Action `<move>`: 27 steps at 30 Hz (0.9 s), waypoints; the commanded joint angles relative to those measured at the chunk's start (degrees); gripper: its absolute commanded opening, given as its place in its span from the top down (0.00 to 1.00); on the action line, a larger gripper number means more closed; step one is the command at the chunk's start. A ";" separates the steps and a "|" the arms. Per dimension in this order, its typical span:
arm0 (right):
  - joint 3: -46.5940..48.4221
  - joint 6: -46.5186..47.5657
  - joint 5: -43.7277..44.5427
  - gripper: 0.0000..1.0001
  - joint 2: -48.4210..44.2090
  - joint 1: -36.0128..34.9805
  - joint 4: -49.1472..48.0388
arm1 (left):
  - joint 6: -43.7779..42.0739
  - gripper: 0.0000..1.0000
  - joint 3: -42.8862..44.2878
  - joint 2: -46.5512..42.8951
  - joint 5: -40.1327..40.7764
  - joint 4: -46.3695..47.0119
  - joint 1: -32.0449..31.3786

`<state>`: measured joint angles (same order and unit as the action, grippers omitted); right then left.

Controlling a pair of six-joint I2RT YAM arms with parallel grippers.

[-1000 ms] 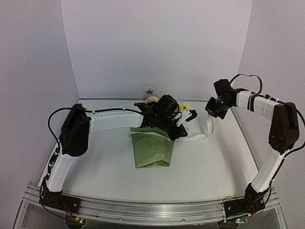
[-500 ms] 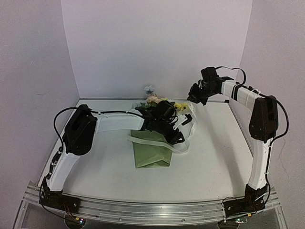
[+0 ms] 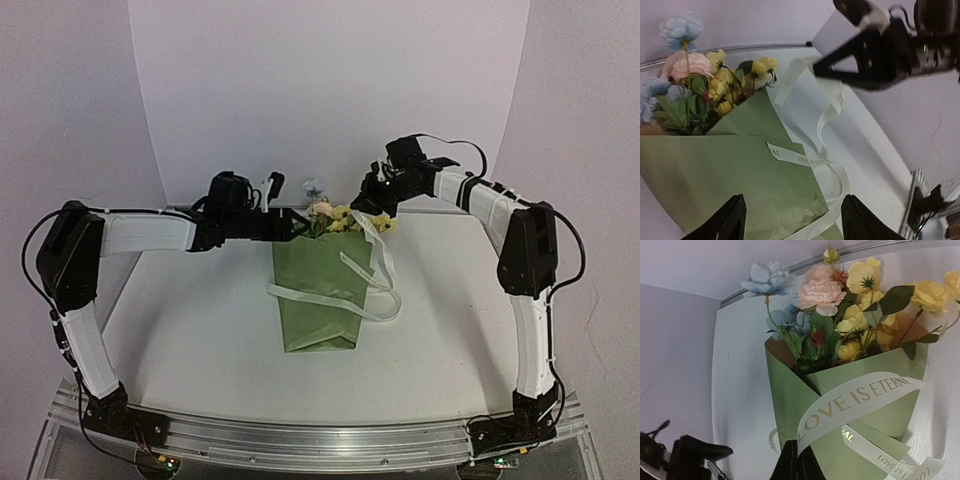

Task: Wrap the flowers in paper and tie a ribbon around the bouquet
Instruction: Pass from the right arm to the left

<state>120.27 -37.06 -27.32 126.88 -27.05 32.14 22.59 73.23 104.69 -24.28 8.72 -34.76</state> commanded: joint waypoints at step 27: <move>-2.85 22.91 -2.34 0.96 -0.07 -15.60 0.89 | 64.46 0.17 -4.77 17.13 -23.59 44.73 7.70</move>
<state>116.97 -16.41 -30.28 128.25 -42.07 32.76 83.30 63.83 120.28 -45.20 50.01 -25.54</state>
